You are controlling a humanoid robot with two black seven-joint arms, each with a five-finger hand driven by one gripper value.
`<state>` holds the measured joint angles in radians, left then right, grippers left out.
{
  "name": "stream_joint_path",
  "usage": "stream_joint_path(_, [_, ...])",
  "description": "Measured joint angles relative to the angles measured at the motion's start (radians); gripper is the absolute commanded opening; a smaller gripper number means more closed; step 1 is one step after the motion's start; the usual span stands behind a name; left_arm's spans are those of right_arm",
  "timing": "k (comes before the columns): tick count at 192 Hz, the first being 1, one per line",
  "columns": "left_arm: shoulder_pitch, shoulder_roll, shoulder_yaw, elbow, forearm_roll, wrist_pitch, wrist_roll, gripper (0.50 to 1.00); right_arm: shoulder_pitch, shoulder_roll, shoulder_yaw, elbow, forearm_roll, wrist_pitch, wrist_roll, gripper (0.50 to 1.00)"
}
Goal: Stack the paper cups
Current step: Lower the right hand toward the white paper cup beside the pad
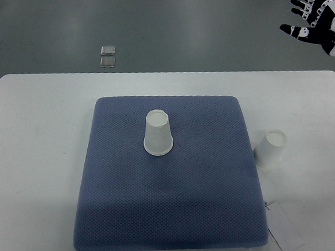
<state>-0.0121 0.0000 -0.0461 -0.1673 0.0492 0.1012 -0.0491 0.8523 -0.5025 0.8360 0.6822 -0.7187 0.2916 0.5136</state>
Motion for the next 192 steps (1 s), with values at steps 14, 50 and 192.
stream_joint_path(14, [0.000, 0.000, 0.000, 0.000, 0.000, 0.000, 0.000, 1.000, 0.001, -0.005, -0.001, 0.005, -0.013, 0.004, 0.004, 0.926])
stream_joint_path(50, [0.000, 0.000, 0.000, 0.000, 0.000, 0.000, 0.000, 1.000, 0.009, -0.081, -0.037, 0.064, -0.148, 0.085, 0.049, 0.926])
stream_joint_path(192, [0.000, 0.000, 0.000, 0.000, 0.000, 0.000, 0.000, 1.000, 0.100, -0.347, -0.342, 0.398, -0.828, 0.141, 0.097, 0.926])
